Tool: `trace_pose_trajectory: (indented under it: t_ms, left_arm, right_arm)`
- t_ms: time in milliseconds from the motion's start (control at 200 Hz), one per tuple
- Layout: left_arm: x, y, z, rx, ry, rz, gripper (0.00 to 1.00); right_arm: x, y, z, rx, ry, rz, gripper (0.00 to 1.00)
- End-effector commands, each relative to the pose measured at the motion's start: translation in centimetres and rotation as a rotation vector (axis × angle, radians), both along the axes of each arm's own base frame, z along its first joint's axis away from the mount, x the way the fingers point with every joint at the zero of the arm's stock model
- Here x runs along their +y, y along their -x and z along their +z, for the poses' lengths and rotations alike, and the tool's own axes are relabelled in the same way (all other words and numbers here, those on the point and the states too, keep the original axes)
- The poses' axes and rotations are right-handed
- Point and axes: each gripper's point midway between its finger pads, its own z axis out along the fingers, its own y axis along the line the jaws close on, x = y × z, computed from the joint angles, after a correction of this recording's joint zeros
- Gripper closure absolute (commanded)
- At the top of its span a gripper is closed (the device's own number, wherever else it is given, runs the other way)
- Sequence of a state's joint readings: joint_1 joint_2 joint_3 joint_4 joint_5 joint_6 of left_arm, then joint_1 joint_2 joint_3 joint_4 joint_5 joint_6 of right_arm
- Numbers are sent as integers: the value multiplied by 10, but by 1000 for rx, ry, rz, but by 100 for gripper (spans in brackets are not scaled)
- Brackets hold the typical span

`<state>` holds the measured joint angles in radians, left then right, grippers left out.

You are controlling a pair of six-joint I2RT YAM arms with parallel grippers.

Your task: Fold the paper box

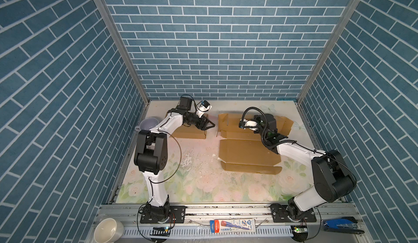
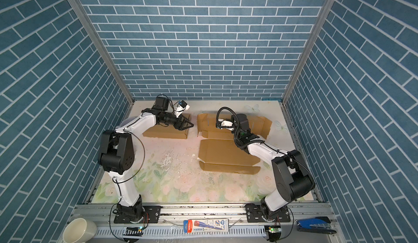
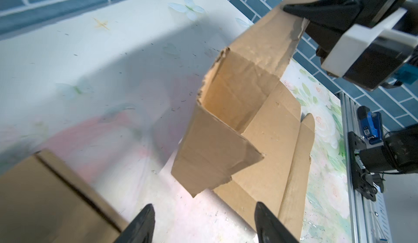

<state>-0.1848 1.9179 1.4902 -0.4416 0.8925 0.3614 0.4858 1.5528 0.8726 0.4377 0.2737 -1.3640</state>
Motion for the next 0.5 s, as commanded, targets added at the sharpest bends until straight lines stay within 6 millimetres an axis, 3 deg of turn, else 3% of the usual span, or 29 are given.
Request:
trace_pose_trajectory:
  t_ms: [0, 85, 165, 320, 495]
  left_arm:
    - [27, -23, 21, -73, -10, 92, 29]
    - [32, -58, 22, -112, -61, 206, 29]
    - [15, -75, 11, -117, -92, 222, 29]
    - [-34, -68, -25, -163, -227, 92, 24]
    - [-46, -68, -48, -192, -269, 52, 24]
  right_arm:
    - [1, 3, -4, -35, 43, 24, 100]
    - [3, 4, -2, -42, 35, 33, 100]
    - [3, 3, -4, -37, 37, 32, 100]
    - [2, 3, 0, -42, 32, 30, 100]
    - [1, 2, 4, -51, 25, 30, 100]
